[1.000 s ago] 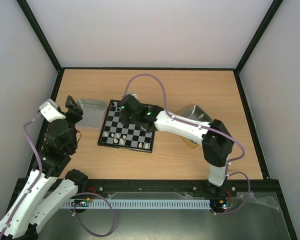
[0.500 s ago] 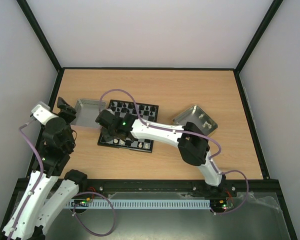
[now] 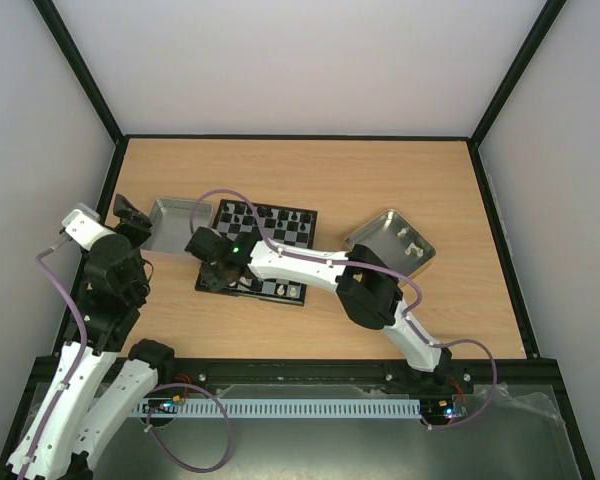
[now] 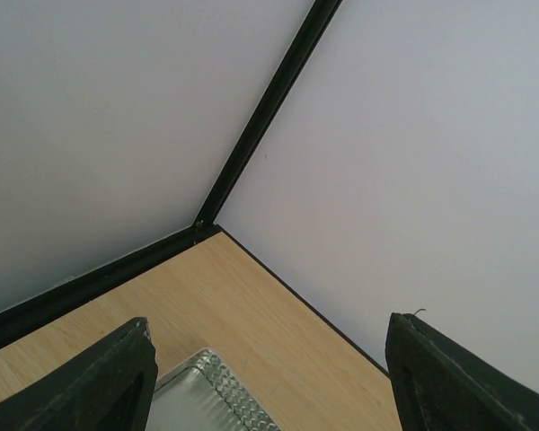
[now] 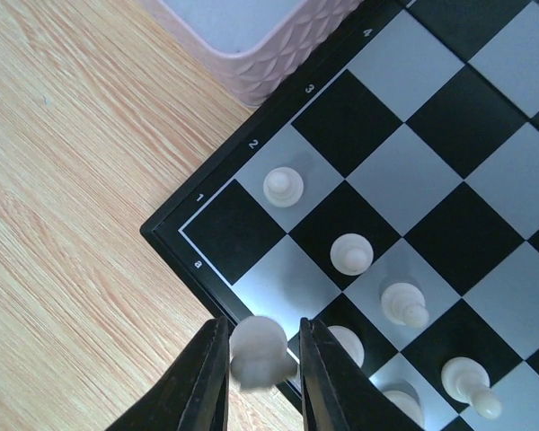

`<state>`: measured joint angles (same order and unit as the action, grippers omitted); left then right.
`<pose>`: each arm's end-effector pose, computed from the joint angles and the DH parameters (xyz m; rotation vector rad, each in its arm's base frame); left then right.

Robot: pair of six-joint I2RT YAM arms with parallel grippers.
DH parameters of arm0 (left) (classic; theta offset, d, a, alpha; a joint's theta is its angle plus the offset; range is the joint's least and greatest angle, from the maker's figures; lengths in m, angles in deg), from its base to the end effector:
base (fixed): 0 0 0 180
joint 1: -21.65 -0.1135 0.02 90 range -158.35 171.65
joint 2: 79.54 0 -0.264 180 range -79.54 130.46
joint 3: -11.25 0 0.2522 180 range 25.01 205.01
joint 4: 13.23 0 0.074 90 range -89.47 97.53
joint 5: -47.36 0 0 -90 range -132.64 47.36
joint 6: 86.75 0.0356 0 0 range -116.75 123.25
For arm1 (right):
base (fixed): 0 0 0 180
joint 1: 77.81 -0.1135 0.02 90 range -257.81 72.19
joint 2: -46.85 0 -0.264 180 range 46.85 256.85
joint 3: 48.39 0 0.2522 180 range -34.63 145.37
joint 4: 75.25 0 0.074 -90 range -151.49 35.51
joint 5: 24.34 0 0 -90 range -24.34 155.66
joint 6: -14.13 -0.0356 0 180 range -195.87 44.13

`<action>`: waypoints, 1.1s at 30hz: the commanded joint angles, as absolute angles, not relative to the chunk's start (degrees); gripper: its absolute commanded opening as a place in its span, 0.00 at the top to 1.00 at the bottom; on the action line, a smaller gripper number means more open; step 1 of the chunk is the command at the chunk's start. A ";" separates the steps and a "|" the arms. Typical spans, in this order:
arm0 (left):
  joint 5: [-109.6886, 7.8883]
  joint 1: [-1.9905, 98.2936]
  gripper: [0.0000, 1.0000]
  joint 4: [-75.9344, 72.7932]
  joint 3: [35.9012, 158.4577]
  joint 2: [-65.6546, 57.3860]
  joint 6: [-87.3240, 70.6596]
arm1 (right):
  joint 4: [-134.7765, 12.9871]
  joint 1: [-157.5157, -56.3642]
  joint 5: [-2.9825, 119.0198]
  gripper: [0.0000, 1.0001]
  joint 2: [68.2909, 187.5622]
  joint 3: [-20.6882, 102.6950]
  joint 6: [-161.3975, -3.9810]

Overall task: Set up the chess pieces on the board
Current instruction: Place the chess piece on the chessboard.

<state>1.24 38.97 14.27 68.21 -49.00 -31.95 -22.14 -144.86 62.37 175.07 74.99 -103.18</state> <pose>0.1201 -0.0116 0.3580 -0.8048 1.3659 -0.1076 0.1903 0.4546 0.2068 -0.9504 2.5634 0.6293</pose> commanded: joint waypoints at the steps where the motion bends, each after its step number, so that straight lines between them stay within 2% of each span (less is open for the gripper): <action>1: 1.57 38.55 0.28 14.33 68.78 -48.91 -32.56 | -18.32 -145.66 62.89 0.78 177.44 77.66 -101.82; 17: 1.04 38.39 0.28 14.29 68.71 -48.70 -32.62 | -18.82 -145.66 65.13 0.77 179.21 79.18 -101.63; 33: 0.52 38.41 0.28 14.24 68.65 -48.57 -32.52 | -20.35 -145.67 65.56 0.86 181.05 79.36 -101.49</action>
<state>0.23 38.71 14.64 68.21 -48.78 -32.13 -20.63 -145.30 64.34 179.18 77.83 -101.92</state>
